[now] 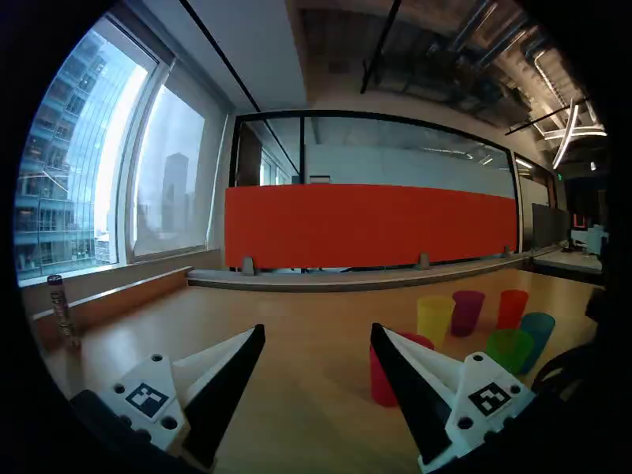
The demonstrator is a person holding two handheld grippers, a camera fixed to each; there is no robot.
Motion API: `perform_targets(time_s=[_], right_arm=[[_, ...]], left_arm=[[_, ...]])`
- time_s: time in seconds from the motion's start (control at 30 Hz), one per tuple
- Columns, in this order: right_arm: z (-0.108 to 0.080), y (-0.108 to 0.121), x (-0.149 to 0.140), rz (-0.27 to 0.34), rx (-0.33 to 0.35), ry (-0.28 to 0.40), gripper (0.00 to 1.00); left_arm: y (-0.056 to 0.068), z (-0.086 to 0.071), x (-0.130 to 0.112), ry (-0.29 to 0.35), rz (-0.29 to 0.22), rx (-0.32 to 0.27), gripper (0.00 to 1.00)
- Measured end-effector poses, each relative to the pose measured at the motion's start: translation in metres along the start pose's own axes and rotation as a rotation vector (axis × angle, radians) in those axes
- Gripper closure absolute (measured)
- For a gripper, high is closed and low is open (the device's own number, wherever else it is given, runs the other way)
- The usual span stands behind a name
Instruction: Pour water
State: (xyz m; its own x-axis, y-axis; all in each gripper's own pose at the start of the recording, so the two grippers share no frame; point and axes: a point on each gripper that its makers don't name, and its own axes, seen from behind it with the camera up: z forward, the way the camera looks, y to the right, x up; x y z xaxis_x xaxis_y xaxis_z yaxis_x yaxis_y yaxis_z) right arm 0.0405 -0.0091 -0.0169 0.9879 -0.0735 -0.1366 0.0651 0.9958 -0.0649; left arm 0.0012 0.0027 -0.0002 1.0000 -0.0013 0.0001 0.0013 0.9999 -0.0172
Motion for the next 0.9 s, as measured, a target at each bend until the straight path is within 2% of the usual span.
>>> perform_targets(time_s=[0.37,0.67,0.9], right_arm=[[0.003,-0.017,-0.021,0.006,0.045,-0.006,0.0],[0.007,-0.005,-0.037,0.059,0.01,-0.017,0.0],[0.005,-0.006,-0.05,0.043,0.013,-0.038,0.0]], left_arm=[[0.0,0.0,0.0,0.0,0.0,0.0,0.0],[0.0,0.0,0.0,0.0,0.0,0.0,0.0],[0.001,0.0,0.0,0.0,0.0,0.0,0.0]])
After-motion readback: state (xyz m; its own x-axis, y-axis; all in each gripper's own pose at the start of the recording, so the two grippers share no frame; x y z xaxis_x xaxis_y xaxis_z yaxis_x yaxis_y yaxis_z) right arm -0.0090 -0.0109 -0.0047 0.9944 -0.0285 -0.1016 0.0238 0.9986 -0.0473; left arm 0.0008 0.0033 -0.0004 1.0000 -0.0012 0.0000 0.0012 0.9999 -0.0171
